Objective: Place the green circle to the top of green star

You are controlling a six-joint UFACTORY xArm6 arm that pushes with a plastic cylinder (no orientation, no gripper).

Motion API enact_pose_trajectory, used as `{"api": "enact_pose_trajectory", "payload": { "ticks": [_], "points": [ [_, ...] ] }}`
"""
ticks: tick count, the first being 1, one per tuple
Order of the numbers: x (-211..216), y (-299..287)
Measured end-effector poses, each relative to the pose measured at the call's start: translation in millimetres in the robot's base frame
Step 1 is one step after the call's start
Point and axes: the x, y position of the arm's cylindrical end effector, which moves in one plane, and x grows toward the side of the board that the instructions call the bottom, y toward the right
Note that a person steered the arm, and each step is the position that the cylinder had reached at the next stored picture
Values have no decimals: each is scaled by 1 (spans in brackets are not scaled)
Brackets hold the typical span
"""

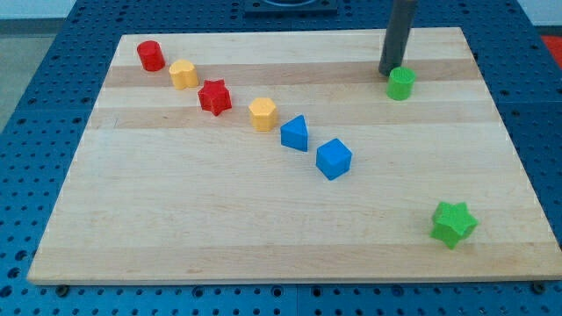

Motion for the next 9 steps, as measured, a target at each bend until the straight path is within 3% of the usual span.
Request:
{"api": "enact_pose_trajectory", "payload": {
  "ticks": [1,3,5,6,7,8,9],
  "points": [
    [60,0],
    [16,14],
    [92,21],
    [104,21],
    [75,32],
    [70,79],
    [104,83]
  ]
}}
